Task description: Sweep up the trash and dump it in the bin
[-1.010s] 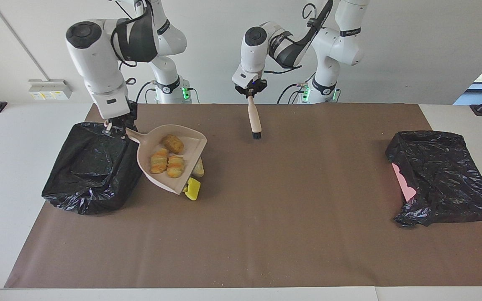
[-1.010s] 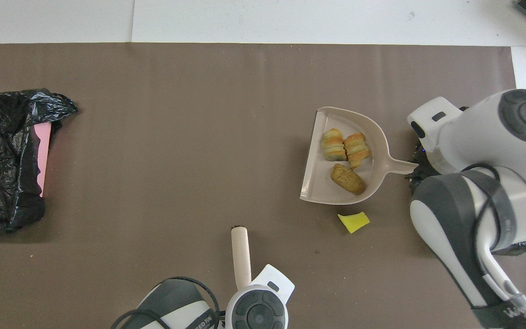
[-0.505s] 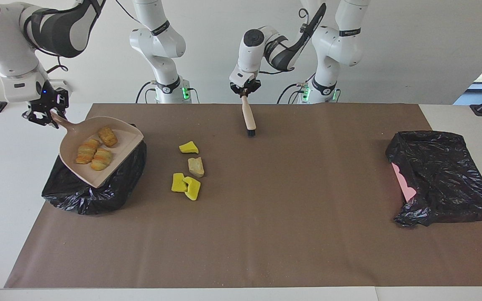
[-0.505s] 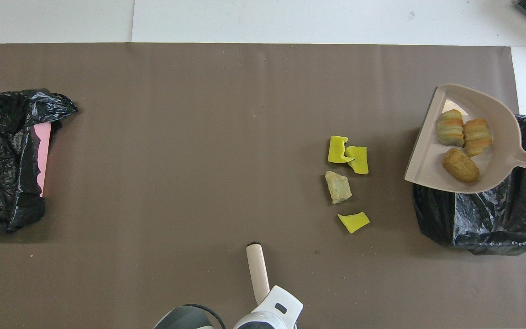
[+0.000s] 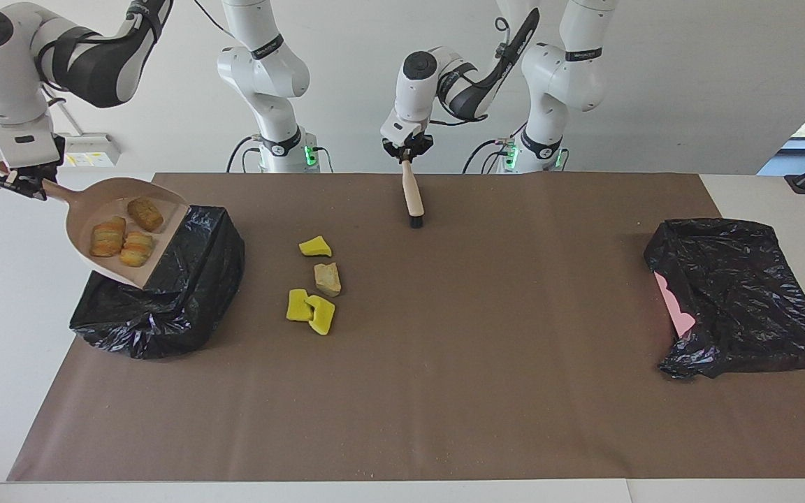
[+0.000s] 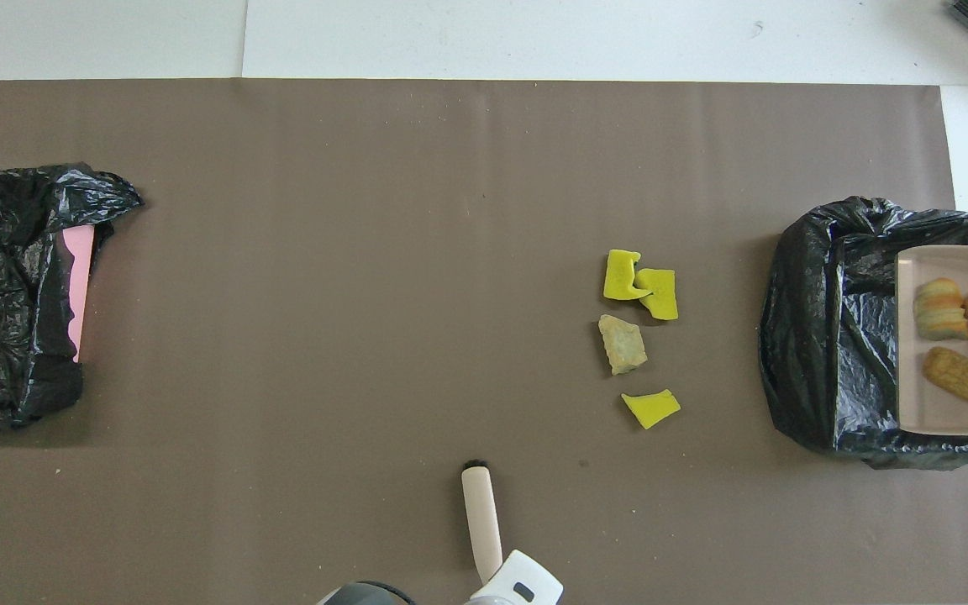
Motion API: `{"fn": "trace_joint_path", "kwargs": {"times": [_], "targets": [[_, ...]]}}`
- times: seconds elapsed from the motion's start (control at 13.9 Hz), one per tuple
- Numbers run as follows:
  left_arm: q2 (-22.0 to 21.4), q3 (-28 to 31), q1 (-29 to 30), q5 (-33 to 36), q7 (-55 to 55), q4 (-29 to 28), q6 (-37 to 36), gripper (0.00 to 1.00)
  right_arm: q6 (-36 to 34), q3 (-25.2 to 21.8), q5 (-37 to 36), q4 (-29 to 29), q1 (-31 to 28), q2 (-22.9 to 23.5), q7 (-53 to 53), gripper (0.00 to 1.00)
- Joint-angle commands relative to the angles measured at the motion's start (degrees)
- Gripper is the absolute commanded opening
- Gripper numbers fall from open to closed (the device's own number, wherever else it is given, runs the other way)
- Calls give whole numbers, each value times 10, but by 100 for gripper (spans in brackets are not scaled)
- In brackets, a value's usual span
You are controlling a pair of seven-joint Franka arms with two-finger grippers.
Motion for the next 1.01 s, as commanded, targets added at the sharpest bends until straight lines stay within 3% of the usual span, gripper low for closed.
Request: {"fn": "trace_joint_path", "kwargs": {"times": [0.0, 0.07, 0.29, 0.58, 0.72, 0.94], "targets": [[2, 8, -9, -7, -1, -8, 6, 85, 29, 11, -65, -37, 8, -14, -29, 0], [2, 8, -10, -7, 0, -6, 7, 100, 33, 10, -73, -39, 18, -14, -42, 0], [2, 10, -2, -7, 5, 18, 6, 100, 75, 10, -100, -58, 19, -12, -63, 0], [1, 12, 72, -2, 48, 93, -5, 100, 80, 11, -148, -54, 21, -7, -49, 0], [-2, 12, 117, 33, 89, 132, -15, 100, 79, 17, -200, -55, 24, -8, -41, 0], [-4, 14, 201, 65, 189, 222, -122, 100, 78, 18, -228, -60, 37, -12, -38, 0]]}}
